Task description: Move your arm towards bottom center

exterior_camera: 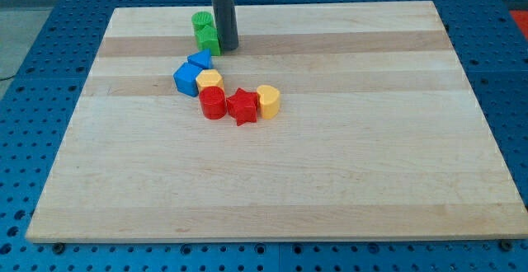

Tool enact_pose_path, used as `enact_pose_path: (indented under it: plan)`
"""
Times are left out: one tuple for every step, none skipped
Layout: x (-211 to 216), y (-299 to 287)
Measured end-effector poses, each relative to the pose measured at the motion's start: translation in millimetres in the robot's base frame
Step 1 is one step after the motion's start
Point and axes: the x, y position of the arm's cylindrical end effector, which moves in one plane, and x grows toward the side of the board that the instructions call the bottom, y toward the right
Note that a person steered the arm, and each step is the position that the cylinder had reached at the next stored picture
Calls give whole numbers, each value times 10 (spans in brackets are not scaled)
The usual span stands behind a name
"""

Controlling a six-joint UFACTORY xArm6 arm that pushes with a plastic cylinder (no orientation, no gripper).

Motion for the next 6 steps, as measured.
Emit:
enact_pose_path:
  plan:
    - [0, -23]
    - [15, 128]
    - [259, 572]
    - [778, 910]
    - [1257, 1609]
    - [2070, 1436]
